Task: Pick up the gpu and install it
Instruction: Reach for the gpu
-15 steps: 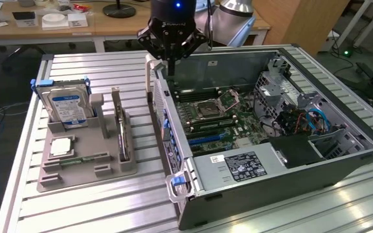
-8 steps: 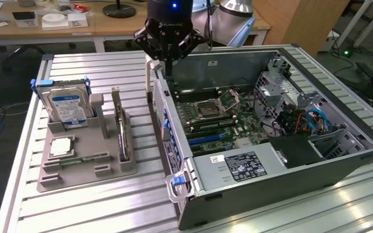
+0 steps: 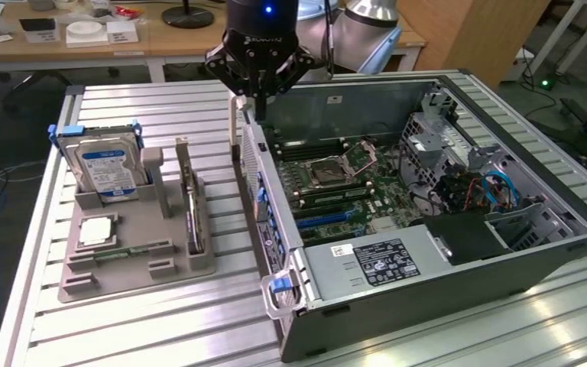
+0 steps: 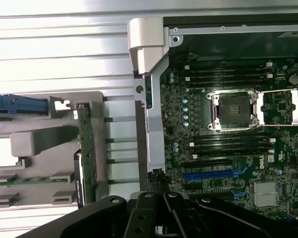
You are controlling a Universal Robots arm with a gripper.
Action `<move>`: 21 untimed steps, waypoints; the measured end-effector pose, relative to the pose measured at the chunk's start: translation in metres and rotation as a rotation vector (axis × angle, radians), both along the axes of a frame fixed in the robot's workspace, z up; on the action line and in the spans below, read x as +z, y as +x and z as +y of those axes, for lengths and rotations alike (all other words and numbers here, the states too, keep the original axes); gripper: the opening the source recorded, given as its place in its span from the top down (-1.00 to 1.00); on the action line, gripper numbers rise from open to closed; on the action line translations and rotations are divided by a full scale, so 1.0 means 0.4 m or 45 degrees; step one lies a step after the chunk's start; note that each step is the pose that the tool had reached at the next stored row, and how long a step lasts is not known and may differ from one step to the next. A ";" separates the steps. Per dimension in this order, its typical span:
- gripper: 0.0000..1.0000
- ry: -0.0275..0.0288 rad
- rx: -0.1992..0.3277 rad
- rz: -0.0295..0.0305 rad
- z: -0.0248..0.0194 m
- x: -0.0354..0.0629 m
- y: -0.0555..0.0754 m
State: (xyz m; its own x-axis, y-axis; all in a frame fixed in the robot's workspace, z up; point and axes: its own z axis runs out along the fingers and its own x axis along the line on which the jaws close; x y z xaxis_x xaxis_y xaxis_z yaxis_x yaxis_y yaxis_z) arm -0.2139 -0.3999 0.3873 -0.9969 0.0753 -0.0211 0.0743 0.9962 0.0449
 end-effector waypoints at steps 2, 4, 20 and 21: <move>0.80 -0.0001 0.000 0.0004 0.000 -0.001 -0.004; 0.80 -0.0001 0.000 0.0008 -0.001 -0.001 -0.007; 0.80 -0.0001 0.000 0.0022 -0.006 -0.007 -0.044; 0.80 0.0000 0.000 0.0022 -0.006 -0.007 -0.046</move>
